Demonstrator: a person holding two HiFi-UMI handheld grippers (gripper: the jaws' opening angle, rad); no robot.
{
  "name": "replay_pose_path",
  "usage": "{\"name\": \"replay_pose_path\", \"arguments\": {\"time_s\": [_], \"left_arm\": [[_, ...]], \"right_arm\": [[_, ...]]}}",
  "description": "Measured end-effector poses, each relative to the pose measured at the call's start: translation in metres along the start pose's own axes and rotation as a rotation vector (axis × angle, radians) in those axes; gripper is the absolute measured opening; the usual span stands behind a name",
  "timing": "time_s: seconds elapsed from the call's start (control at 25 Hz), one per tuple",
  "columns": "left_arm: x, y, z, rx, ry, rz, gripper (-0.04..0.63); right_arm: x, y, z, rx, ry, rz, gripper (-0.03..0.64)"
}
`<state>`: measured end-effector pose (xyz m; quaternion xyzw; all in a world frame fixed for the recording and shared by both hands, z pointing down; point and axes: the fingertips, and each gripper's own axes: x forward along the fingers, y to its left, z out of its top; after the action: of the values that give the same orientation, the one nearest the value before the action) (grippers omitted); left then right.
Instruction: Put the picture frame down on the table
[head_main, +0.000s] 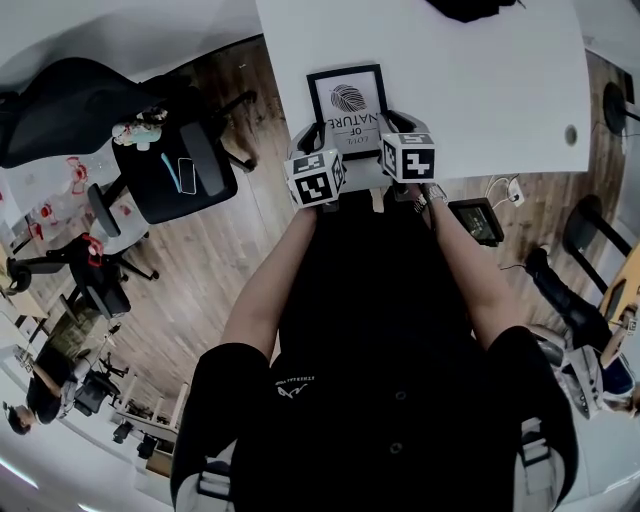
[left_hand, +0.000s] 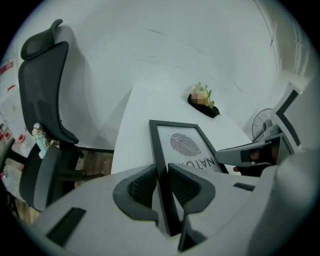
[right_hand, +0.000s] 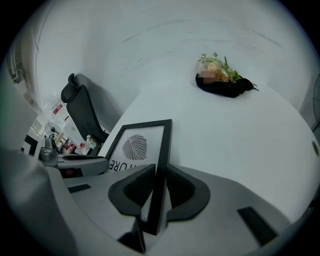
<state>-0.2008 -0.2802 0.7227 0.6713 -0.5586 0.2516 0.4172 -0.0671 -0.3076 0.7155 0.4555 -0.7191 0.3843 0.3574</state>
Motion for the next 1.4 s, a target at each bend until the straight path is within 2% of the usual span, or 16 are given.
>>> {"name": "replay_pose_path", "arguments": {"time_s": [0.44, 0.6, 0.72, 0.8, 0.88, 0.92, 1.04, 1.16, 1.4], "left_arm": [[0.001, -0.005, 0.001, 0.029, 0.012, 0.004, 0.078], [-0.001, -0.008, 0.0, 0.03, 0.017, -0.016, 0.083], [-0.005, -0.005, 0.001, 0.041, 0.001, -0.001, 0.084], [-0.01, -0.004, 0.003, 0.053, -0.017, 0.011, 0.081], [-0.016, -0.004, 0.005, 0.076, -0.032, 0.015, 0.075], [-0.018, -0.004, 0.006, 0.088, -0.039, 0.017, 0.066], [-0.024, -0.006, 0.007, 0.109, -0.052, 0.02, 0.014], [-0.032, -0.016, 0.01, 0.106, -0.069, -0.002, 0.008], [-0.049, -0.043, 0.021, 0.15, -0.154, -0.032, 0.006]], "right_arm": [[0.003, -0.005, -0.003, -0.009, 0.023, -0.012, 0.074], [0.001, -0.008, -0.006, 0.009, 0.028, -0.014, 0.112], [-0.001, -0.01, -0.006, 0.022, 0.012, -0.012, 0.124], [-0.004, -0.008, -0.006, 0.021, 0.0, -0.014, 0.095], [-0.009, -0.008, -0.006, 0.013, -0.016, -0.035, 0.012], [-0.012, -0.008, -0.006, 0.008, -0.025, -0.045, 0.0], [-0.019, -0.012, -0.005, 0.008, -0.05, -0.072, -0.001], [-0.029, -0.019, -0.003, 0.033, -0.076, -0.079, -0.002], [-0.048, -0.02, -0.001, 0.044, -0.127, -0.041, -0.002]]}}
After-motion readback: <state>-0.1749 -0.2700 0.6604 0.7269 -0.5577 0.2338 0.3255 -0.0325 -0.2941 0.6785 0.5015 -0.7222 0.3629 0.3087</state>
